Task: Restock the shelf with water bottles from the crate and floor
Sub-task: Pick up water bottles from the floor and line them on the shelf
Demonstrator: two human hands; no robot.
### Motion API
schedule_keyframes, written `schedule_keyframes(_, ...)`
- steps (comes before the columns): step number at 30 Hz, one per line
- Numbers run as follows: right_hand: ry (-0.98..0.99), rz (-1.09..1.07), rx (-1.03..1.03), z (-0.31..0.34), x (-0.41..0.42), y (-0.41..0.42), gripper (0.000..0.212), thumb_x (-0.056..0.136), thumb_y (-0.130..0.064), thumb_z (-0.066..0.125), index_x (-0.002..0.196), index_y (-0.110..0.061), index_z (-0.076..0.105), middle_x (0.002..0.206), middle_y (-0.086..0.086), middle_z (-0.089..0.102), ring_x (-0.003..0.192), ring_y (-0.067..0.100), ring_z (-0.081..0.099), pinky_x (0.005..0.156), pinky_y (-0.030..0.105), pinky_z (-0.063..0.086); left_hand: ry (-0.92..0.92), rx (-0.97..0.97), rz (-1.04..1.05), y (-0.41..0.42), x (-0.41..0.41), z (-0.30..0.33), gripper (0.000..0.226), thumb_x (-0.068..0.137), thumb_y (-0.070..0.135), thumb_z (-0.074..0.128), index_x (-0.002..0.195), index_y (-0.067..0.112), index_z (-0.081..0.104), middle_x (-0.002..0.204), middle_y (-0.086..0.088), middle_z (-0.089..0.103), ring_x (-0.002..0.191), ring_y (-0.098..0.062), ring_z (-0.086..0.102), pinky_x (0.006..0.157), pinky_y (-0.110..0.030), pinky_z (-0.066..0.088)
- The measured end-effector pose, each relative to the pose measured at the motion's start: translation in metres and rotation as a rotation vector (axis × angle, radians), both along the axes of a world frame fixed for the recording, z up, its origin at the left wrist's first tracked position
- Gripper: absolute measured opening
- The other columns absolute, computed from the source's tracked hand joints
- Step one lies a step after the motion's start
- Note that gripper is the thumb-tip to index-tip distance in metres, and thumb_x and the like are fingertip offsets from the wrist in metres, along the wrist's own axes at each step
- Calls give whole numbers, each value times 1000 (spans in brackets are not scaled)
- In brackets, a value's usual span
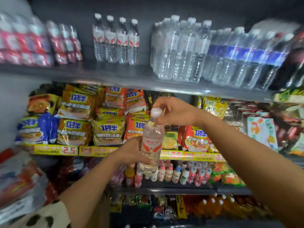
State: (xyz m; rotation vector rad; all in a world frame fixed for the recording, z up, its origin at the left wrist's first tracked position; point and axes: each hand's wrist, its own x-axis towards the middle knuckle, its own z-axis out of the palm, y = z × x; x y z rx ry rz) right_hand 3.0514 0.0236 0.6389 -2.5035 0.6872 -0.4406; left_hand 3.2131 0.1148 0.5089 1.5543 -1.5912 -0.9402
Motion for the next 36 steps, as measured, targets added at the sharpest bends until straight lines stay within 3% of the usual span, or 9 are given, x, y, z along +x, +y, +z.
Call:
schedule_keyframes(3,7,55,43,33,-1,5,28,76,-20,79,96,-18,60,81,-12,62,71,1,57,64,15,45,4,-66,28,1,8,43,50,66,-3,85,107,17,65,93,13,73,86,4,67,73,-12,51)
schedule_keyframes(6,8,122,31,57,8,9,31,75,-14,80,88,-28,55,78,-21,62,68,-11,59,61,5,42,-21,-112,50,0,20,78,47,66,-5,84,106,13,66,92,10,74,86,-2,68,75,-17,52)
schedule_keyframes(10,-13,147,-41,95,24,8,35,75,-15,79,98,-28,56,100,-9,68,90,5,65,77,19,53,-49,-145,89,7,28,122,46,68,-2,84,109,5,65,95,-1,73,87,-11,68,77,-20,53)
schedule_keyframes(14,-39,179,-81,139,50,11,27,77,-15,77,87,-19,52,84,-6,60,68,3,62,60,19,55,-90,-167,118,13,48,168,46,69,10,85,111,14,66,104,2,74,99,-13,69,91,-29,51)
schedule_keyframes(18,-82,153,-185,182,96,4,35,74,-20,78,94,-4,54,93,9,65,80,22,70,70,39,61,-144,-225,181,10,86,215,39,73,15,83,108,20,66,100,7,74,94,-7,69,85,-23,51)
schedule_keyframes(21,-106,163,-219,210,132,-2,16,79,-11,74,88,-5,63,86,7,71,67,11,70,61,25,58,-155,-271,227,-1,121,242,48,70,15,85,112,20,63,105,3,73,100,-13,68,90,-30,52)
schedule_keyframes(23,-126,138,-235,224,157,-13,16,78,-12,75,89,-4,66,82,5,72,64,8,69,57,21,55,-150,-288,263,-11,148,256,52,70,15,84,116,19,60,109,1,71,103,-15,66,92,-33,52)
schedule_keyframes(29,-156,60,-207,233,236,-65,21,78,-13,75,96,-3,68,85,6,73,61,7,69,59,21,56,-75,-302,289,-59,224,266,43,73,7,81,112,14,63,108,1,72,102,-13,67,91,-34,53)
schedule_keyframes(36,-73,-12,-143,212,320,-137,34,73,-20,78,99,-2,67,93,10,73,83,23,72,77,42,60,-102,-249,287,-117,284,243,30,78,5,76,105,16,66,107,1,70,97,-7,65,88,-24,50)
